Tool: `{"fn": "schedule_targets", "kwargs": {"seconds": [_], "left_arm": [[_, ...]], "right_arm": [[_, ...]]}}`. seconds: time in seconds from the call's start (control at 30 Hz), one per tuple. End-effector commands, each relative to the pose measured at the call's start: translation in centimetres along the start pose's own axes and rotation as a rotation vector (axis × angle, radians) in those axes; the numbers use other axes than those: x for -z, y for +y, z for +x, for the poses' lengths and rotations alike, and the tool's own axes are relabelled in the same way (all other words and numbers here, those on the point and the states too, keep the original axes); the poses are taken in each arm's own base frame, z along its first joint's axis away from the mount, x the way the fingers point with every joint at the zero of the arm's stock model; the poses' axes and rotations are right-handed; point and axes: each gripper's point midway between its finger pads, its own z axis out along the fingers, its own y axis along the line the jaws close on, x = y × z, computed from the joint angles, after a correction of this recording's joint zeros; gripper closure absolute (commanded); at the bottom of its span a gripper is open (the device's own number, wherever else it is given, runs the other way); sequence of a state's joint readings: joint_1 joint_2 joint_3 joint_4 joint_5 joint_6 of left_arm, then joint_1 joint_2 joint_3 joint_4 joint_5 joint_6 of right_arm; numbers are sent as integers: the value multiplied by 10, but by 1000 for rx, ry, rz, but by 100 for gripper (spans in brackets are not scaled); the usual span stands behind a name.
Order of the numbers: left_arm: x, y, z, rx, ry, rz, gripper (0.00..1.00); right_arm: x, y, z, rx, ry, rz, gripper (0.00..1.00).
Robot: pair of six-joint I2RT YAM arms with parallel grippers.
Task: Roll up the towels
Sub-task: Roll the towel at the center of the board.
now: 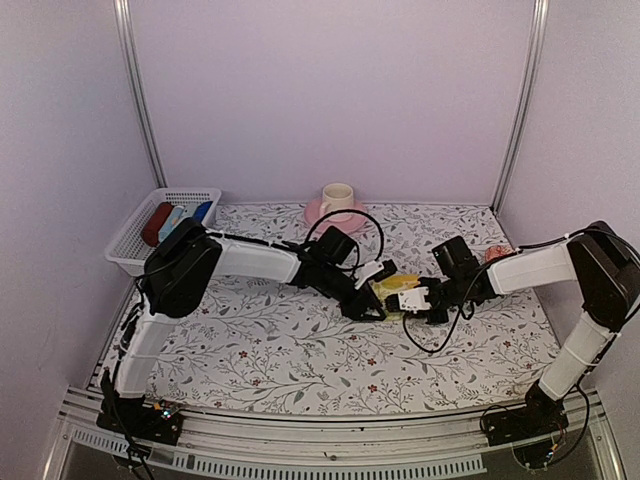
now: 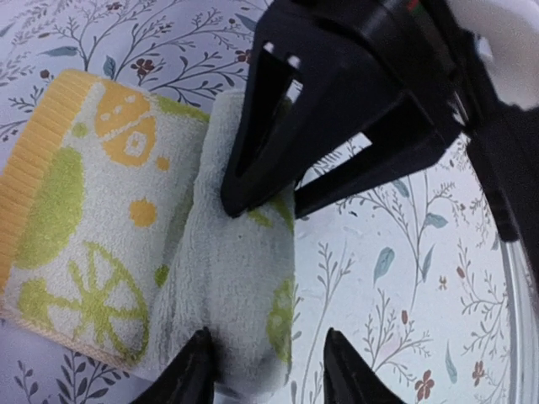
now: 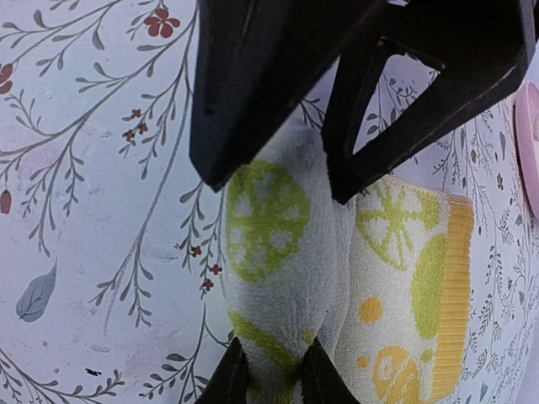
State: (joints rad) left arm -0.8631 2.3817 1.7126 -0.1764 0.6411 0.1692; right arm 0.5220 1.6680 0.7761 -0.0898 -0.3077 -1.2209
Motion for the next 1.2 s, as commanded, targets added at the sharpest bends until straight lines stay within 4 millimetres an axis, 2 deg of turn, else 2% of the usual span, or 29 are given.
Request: {"fn": "schedule_targets", "kwargs": {"seconds": [0.0,0.17,0.2,0.33,0.53,0.83,1.17], "left_arm": [[28,19,18,23,26,-120,44],[57,14,-2,-99,-88,-222,32],[61,14,-7,-131,-113,-249,32],[66,10,-2,-233,-130,-345,31],[54,-8,1,-403,-136,-421,29],[41,-55,-2,-639,-176,-402,27],[28,-57,-5,-787,-146,-542,27]], "right_arm": [[-2,18,1,-61,18,-117,80],[4,27,-13,-105,-37,-227,80],[4,30,-17,-117,-50,-254,84],[8,38,-22,-173,-79,-348,85],[17,35,-22,-291,-129,-447,85],[5,37,-8,-405,-75,-536,85],[-3,40,2,-476,-40,-582,84]]}}
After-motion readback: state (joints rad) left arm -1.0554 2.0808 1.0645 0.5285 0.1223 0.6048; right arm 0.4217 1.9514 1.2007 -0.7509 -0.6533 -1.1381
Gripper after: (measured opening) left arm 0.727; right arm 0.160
